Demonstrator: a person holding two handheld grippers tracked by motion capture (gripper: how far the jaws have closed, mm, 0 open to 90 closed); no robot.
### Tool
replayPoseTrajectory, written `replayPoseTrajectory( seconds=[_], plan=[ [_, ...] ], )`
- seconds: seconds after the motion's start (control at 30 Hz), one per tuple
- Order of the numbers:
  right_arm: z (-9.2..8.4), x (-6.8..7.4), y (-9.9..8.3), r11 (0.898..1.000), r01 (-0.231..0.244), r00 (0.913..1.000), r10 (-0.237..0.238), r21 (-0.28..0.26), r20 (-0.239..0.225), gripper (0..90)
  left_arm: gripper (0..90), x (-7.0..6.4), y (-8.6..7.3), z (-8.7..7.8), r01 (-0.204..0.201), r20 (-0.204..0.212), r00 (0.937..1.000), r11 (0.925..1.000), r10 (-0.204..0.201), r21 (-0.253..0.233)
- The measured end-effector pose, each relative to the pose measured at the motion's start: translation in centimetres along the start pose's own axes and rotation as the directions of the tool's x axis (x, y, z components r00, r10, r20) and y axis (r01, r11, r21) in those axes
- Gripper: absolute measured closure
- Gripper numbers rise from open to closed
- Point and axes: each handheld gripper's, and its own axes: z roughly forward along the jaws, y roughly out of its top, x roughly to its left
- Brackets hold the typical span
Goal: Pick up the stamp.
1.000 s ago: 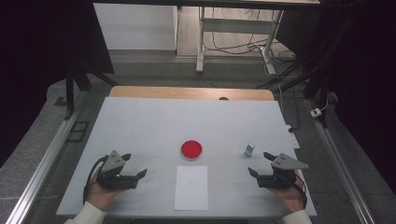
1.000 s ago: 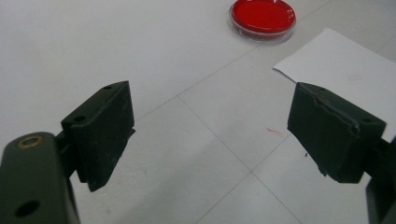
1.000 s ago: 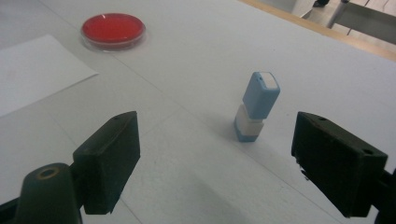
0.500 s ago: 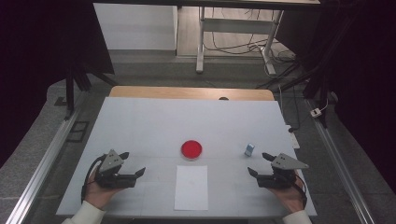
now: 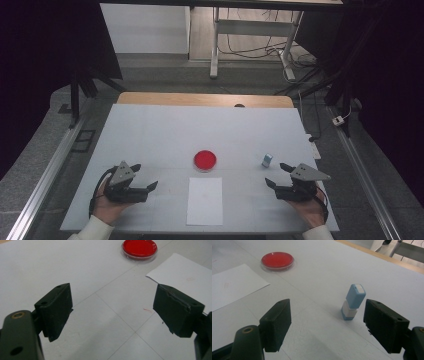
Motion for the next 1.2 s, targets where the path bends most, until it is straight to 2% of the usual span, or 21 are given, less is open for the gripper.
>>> replayPoseTrajectory(
  seconds=[0.33,0.5,0.67,0.8,0.87,1.1,1.2],
  plan=[
    [-0.1,-0.2,0.7,1.0,0.0,1.0,0.0,-0.008,0.009,23.4,16.0,0.0,0.0,0.2,0.002,0.014,0.9999,0.9999,-0.002,0.013],
    [0.0,-0.5,1.6,1.0,-0.008,0.9999,0.008,-0.001,0.013,24.8,15.8,0.0,0.1,0.3,0.003,0.013,0.9999,0.9998,-0.003,0.018],
    [0.3,-0.6,2.5,1.0,0.007,0.9998,-0.007,0.011,0.018,25.0,15.7,0.0,0.1,0.3,0.002,0.016,0.9999,0.9997,-0.002,0.023],
    [0.4,-0.8,3.2,0.999,0.003,0.9996,-0.004,0.035,0.027,25.0,15.8,0.1,0.1,0.4,-0.003,0.021,0.9998,0.9998,0.002,0.02],
    [0.5,-1.1,3.8,0.999,-0.025,0.9994,0.024,0.04,0.024,25.2,15.8,0.1,0.2,0.4,-0.005,0.022,0.9998,0.9998,0.004,0.021],
    [0.9,-1.8,5.3,0.995,-0.021,0.9993,0.018,0.098,0.031,25.0,15.9,0.2,0.3,0.5,-0.008,0.021,0.9997,0.9997,0.008,0.021],
    [1.2,-2.1,6.0,0.991,-0.016,0.9997,0.014,0.131,0.018,25.1,15.9,0.1,0.3,0.6,-0.014,0.022,0.9997,0.9996,0.014,0.024]
  ],
)
